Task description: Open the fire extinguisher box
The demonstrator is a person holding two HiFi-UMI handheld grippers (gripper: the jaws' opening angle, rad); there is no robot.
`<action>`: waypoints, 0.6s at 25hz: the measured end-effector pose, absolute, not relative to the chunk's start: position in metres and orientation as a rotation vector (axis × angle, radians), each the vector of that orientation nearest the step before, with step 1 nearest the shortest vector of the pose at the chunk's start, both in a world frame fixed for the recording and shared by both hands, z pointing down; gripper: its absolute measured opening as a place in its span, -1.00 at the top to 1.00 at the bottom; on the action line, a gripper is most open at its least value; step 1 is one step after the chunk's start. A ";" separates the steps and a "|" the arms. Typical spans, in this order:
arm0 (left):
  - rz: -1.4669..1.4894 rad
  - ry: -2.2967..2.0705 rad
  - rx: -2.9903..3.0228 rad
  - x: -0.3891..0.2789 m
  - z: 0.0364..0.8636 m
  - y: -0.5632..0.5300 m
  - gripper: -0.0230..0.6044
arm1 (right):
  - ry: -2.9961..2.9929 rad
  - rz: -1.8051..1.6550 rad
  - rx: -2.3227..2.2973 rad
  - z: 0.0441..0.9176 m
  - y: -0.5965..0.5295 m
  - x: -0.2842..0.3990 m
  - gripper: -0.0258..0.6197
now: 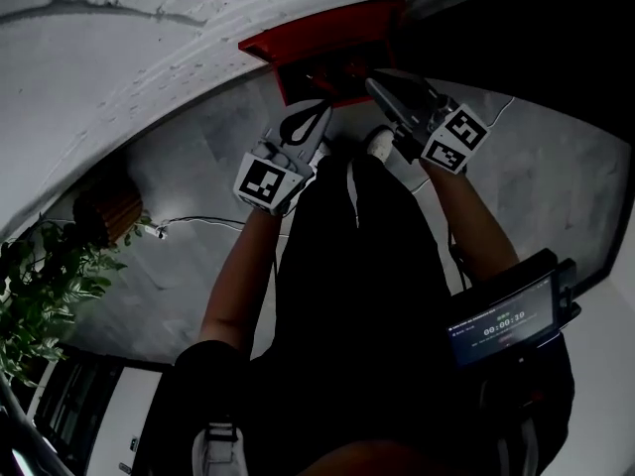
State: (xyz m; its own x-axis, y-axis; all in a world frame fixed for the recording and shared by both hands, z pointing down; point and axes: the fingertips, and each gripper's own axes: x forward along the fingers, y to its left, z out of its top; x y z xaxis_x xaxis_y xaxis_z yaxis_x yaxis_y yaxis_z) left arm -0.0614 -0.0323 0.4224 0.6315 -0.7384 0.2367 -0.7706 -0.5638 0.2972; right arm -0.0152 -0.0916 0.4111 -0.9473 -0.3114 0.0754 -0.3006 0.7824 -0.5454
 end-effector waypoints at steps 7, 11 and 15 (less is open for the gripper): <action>0.029 -1.245 2.558 -0.058 0.318 -0.002 0.93 | 3.107 -0.481 -0.254 0.296 -0.023 -0.030 0.86; -0.048 -1.261 2.561 -0.050 0.260 0.025 0.93 | 3.113 -0.375 -0.151 0.234 0.005 -0.025 0.87; -0.072 -1.334 2.608 -0.043 0.206 0.045 0.93 | 3.167 -0.144 -0.070 0.184 0.034 -0.019 0.88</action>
State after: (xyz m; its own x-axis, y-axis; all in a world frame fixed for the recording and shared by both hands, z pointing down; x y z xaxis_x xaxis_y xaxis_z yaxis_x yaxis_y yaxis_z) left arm -0.0430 0.0446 0.2059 0.5887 -0.8067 0.0524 -0.7964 -0.5676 0.2088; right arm -0.0185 0.0337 0.1839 -0.9986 -0.0429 0.0318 -0.0456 0.9949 -0.0902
